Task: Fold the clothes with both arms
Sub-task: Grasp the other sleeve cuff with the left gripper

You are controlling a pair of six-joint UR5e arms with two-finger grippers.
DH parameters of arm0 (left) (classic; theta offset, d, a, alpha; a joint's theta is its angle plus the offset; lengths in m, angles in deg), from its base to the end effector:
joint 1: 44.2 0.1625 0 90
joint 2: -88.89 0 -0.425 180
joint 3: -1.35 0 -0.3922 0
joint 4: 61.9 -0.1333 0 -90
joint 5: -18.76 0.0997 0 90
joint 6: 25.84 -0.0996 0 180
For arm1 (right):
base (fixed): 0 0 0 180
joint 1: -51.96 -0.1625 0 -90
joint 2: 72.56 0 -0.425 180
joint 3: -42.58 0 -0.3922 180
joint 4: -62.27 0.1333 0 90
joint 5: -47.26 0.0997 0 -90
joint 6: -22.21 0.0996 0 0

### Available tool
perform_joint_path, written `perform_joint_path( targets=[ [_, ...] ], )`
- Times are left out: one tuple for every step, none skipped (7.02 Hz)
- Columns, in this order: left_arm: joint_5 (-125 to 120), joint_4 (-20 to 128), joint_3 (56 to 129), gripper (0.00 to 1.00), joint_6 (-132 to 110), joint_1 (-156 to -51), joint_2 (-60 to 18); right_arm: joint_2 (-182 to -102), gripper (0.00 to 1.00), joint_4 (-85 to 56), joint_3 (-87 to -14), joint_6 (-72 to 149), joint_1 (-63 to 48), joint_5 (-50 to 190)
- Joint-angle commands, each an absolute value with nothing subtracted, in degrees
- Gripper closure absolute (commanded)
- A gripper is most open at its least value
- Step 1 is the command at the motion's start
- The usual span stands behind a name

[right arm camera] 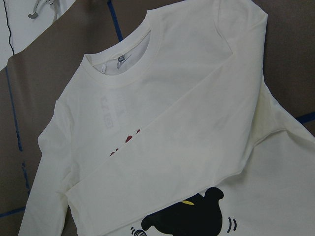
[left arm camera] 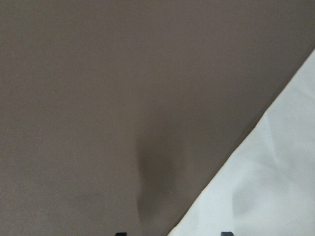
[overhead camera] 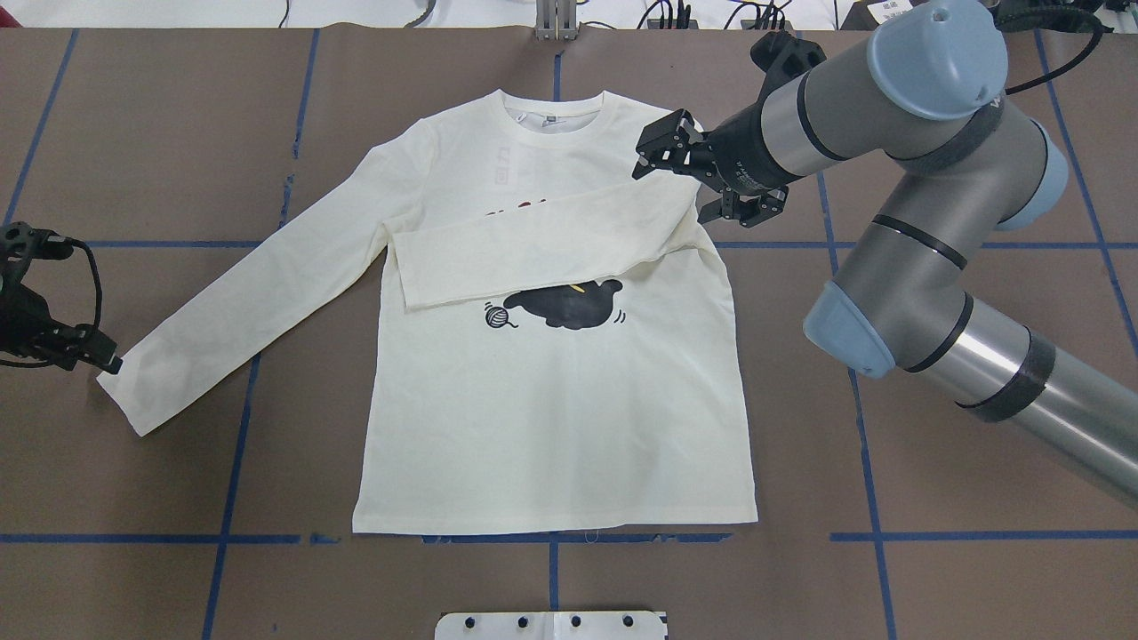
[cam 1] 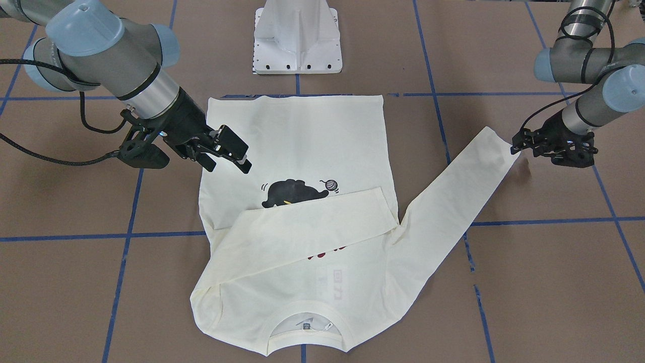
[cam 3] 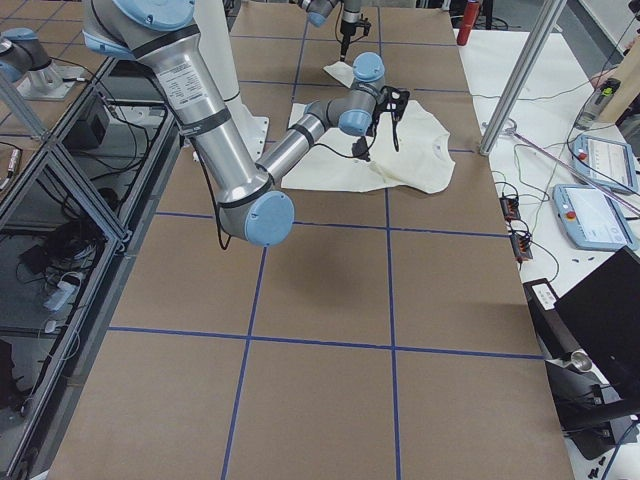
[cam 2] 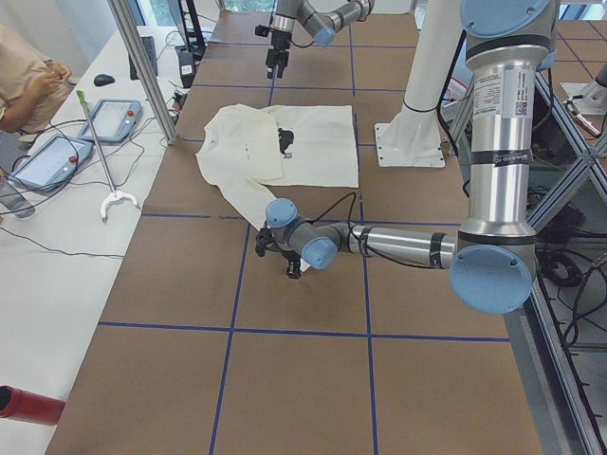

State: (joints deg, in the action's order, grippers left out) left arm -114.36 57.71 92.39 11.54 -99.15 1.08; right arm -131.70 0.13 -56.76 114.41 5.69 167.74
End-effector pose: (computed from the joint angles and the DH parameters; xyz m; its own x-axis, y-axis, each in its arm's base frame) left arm 0.2327 -0.4453 0.6115 0.6327 0.1081 -0.7668 -0.1520 0.9883 0.0139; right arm -0.3787 -0.5157 0.2138 0.2467 0.3057 0.9196 -0.3072 0.9247 -0.2250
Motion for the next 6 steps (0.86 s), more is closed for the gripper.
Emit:
perform_joint_path(
  targets=[
    [-114.6, 57.7, 92.3, 0.35, 11.5, -98.1, 1.1, -131.7, 0.00, 0.1, -56.8, 114.4, 5.8, 167.6],
    [-114.7, 57.7, 92.4, 0.36, 11.6, -97.9, 1.0, -131.7, 0.00, 0.1, -56.7, 114.4, 5.8, 167.7],
    [-114.7, 57.7, 92.4, 0.45, 11.5, -97.6, 1.0, -131.9, 0.00, 0.1, -56.7, 114.4, 5.8, 167.6],
    [-114.5, 57.7, 92.2, 0.53, 11.4, -97.5, 1.1, -132.0, 0.00, 0.1, -56.8, 114.4, 5.7, 167.6],
    [-114.4, 57.6, 92.2, 0.74, 11.5, -97.5, 1.1, -132.1, 0.00, 0.1, -56.8, 114.4, 5.7, 167.6],
    [-114.5, 57.6, 92.2, 0.76, 11.5, -97.5, 1.1, -132.2, 0.00, 0.1, -56.8, 114.5, 5.6, 167.6]
  ],
)
